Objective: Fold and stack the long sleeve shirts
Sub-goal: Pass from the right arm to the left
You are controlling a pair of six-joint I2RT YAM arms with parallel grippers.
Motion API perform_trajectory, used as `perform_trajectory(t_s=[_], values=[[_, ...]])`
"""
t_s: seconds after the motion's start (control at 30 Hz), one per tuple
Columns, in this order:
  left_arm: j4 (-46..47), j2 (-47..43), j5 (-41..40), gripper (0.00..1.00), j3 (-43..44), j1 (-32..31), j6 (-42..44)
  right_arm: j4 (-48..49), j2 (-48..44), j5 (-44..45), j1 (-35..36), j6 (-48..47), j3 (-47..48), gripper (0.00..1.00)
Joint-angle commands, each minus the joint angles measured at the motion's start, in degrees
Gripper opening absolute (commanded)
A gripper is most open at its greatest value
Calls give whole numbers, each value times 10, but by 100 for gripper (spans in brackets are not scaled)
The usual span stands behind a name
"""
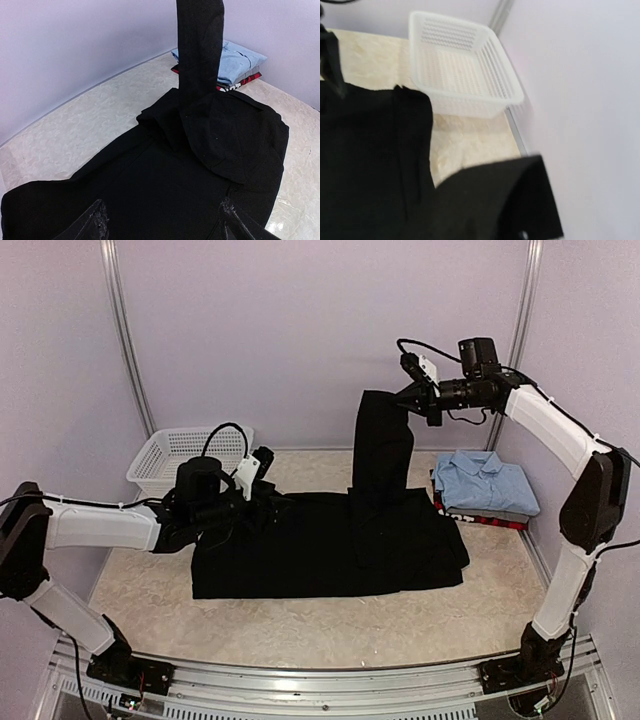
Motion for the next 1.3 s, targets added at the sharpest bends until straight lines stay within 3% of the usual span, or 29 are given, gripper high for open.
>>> perform_trajectory(t_s=[0.0,0.23,0.43,0.57,0.8,1.0,1.27], values=[[-18,14,22,72,43,1,2,-101,41,-67,-7,-83,73,0],[-70,36,96,72,118,0,30,-175,52,-138,-6,-185,61,0],[-90,50,200,71,172,-5,49,-167,36,-166,3,-214,-13,3],[-116,81,193,71,226,-27,58,-137,24,-165,16,-193,-61,4],[-106,149,127,71,302,-64,7,11,-51,-136,44,-96,-195,2],[-108,192,88,71,331,-71,-11,35,-73,-138,53,-79,-225,2],[-104,224,182,71,358,-54,15,29,-72,-137,57,-83,-232,2]])
